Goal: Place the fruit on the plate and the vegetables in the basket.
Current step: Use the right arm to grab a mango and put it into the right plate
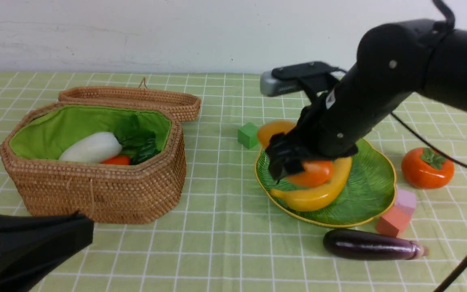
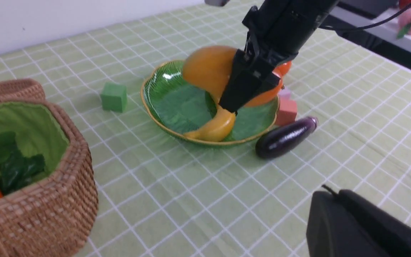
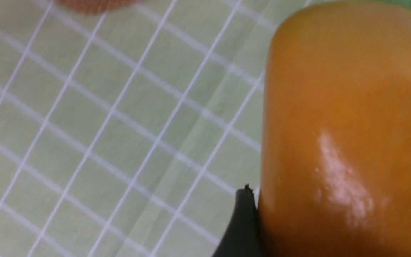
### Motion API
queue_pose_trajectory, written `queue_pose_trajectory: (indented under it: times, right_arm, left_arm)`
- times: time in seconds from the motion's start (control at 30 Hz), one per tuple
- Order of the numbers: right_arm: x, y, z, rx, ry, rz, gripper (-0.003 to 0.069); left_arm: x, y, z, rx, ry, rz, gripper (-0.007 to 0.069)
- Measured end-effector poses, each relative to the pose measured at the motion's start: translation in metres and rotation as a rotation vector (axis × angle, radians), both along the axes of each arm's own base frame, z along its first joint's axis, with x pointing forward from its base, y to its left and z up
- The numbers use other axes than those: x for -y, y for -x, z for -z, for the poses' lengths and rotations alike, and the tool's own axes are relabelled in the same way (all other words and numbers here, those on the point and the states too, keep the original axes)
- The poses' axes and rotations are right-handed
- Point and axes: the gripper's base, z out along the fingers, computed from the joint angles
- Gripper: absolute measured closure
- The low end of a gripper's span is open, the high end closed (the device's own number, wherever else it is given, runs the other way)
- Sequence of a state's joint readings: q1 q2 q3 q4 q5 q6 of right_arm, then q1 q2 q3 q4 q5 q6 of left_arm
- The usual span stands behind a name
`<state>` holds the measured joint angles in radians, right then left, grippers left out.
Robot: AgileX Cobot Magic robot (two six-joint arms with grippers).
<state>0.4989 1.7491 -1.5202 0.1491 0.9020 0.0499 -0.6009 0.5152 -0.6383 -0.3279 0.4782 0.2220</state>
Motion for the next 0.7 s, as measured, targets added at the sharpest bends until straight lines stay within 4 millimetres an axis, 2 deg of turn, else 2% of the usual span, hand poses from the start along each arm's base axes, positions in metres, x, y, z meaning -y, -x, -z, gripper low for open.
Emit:
queue_pose_trajectory:
  times: [0.03,0.07,0.13,0.2,0.3,0.47,0.6,0.7]
  right_arm:
    - [0.011,-0.013,-0.001,0.043,-0.01,0.047,0.0085]
    - [0.014,-0.018,0.001,0.052,-0.013,0.06,0.0085]
    - [0.027,-0.04,0.012,0.098,-0.034,0.126,0.0085]
    - [0.032,-0.057,0.029,0.121,-0.046,0.162,0.0085]
    - [0.032,-0.071,0.049,0.133,-0.048,0.183,0.0085]
    - [0.031,-0.08,0.072,0.114,-0.03,0.186,0.0065]
    - [0.031,-0.08,0.072,0.119,-0.018,0.181,-0.0012]
    - [0.033,-0.076,0.065,0.114,-0.013,0.176,-0.0015]
  left_arm:
    - [0.0,-0.001,-0.002,0.016,0.013,-0.007,0.0634]
    - [0.0,-0.001,-0.003,0.025,0.02,-0.01,0.0634]
    - [-0.001,-0.003,-0.007,0.062,0.049,-0.026,0.0634]
    - [-0.001,-0.004,-0.011,0.099,0.079,-0.042,0.0632]
    - [-0.002,-0.005,-0.016,0.139,0.112,-0.059,0.0632]
    - [-0.003,-0.006,-0.019,0.166,0.137,-0.071,0.0629]
    - [-0.003,-0.006,-0.019,0.166,0.137,-0.071,0.0628]
    - [-0.003,-0.006,-0.019,0.166,0.137,-0.071,0.0624]
